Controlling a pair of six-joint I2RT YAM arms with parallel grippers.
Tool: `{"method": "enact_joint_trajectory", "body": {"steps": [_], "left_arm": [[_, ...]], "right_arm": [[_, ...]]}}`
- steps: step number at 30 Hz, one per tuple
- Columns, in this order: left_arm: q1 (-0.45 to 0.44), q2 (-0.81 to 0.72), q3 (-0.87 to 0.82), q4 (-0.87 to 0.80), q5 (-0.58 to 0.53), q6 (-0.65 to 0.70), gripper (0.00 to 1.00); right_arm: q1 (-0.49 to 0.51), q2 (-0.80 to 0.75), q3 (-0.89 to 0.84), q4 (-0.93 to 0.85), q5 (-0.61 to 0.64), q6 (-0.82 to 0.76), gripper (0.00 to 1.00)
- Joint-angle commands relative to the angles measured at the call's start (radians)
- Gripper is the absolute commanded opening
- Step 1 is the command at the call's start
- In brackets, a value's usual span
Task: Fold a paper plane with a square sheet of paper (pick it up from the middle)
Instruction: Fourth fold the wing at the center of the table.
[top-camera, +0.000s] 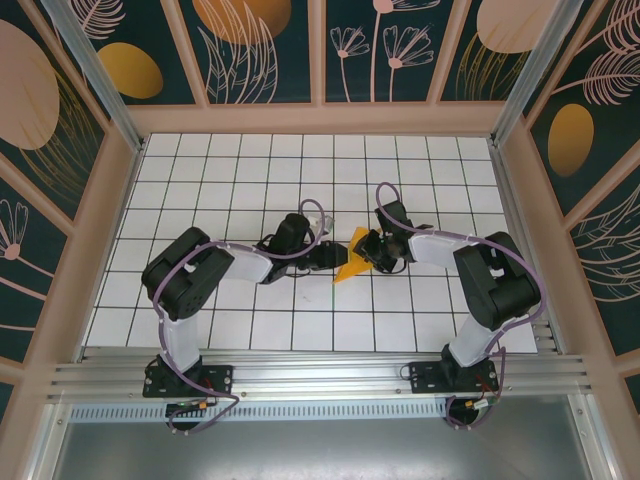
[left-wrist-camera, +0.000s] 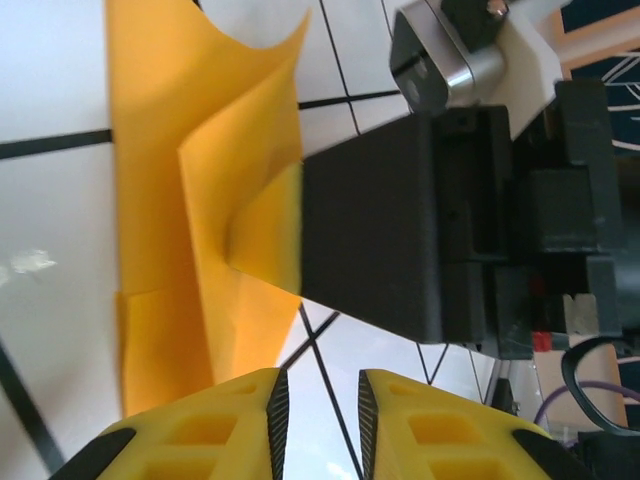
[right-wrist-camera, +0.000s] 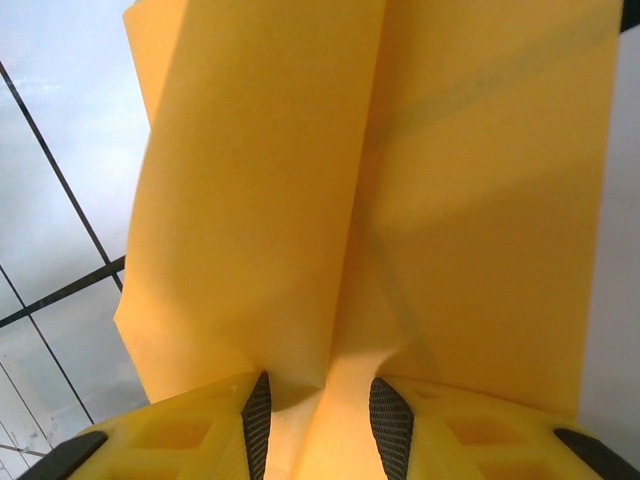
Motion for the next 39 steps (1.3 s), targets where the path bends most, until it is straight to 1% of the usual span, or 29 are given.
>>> {"method": "enact_joint_trajectory", "body": {"steps": [1,7,14,18,29,34,39], "left_arm": [[-0.009,0.029,0.020,0.010,0.034,0.015,0.26],[-0.008,0.068,0.045,-0.047,0.037,0.024,0.25],[-0.009,0.073,0.072,-0.150,-0.050,0.055,0.24],[-0.008,0.075,0.077,-0.177,-0.081,0.061,0.22],[-0.008,0.090,0.079,-0.175,-0.066,0.057,0.21],[-0.009,0.100,0.085,-0.177,-0.050,0.059,0.20],[-0.009,0.106,0.088,-0.192,-0.054,0.064,0.19]], "right_arm": [[-0.008,0.097,-0.047,-0.126,0.097,0.016,0.38],[-0.009,0.099,-0.048,-0.124,0.091,0.020,0.38],[-0.011,0.098,-0.047,-0.129,0.092,0.019,0.38],[-0.011,0.098,-0.051,-0.128,0.094,0.019,0.38],[-0.011,0.098,-0.055,-0.124,0.091,0.014,0.38],[-0.011,0.101,-0.056,-0.123,0.092,0.013,0.34],[-0.011,0.110,-0.058,-0.124,0.094,0.014,0.32]]}}
